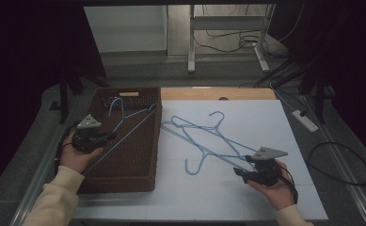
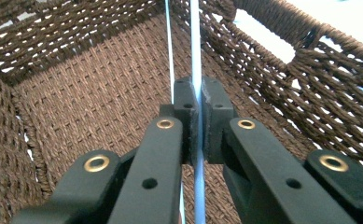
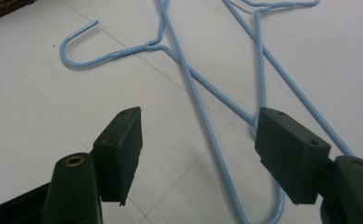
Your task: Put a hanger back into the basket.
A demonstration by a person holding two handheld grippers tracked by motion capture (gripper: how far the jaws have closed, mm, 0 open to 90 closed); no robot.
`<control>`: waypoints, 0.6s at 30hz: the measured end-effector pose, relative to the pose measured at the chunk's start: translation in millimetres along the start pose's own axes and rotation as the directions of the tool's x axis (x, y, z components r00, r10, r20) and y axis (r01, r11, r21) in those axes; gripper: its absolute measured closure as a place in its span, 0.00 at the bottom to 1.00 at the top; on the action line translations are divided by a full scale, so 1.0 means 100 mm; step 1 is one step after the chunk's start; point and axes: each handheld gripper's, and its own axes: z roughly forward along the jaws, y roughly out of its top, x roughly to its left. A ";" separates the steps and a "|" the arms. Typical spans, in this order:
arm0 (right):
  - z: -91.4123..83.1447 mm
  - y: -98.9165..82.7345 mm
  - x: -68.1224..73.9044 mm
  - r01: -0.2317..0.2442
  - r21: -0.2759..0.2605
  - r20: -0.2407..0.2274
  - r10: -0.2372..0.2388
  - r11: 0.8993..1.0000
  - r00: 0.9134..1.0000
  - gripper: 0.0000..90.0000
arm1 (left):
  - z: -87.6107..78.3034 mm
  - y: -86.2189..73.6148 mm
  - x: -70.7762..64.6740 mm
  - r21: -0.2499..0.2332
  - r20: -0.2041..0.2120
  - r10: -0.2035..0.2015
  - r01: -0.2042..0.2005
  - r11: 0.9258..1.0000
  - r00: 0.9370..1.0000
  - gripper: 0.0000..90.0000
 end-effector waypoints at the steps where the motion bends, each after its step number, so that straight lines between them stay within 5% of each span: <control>1: 0.00 0.00 0.00 0.000 0.001 0.001 0.000 1.000 1.000 0.36 | 0.02 0.00 0.01 0.010 -0.003 -0.004 0.004 1.000 1.000 0.96; 10: 0.01 0.00 0.00 0.001 0.004 0.001 -0.001 1.000 1.000 0.36 | 0.08 -0.01 0.07 0.050 -0.016 -0.018 0.019 0.999 1.000 0.96; 18: 0.02 0.00 0.01 0.002 0.011 -0.001 -0.002 1.000 1.000 0.36 | 0.16 0.00 0.15 0.140 -0.077 -0.022 0.032 0.990 0.997 0.96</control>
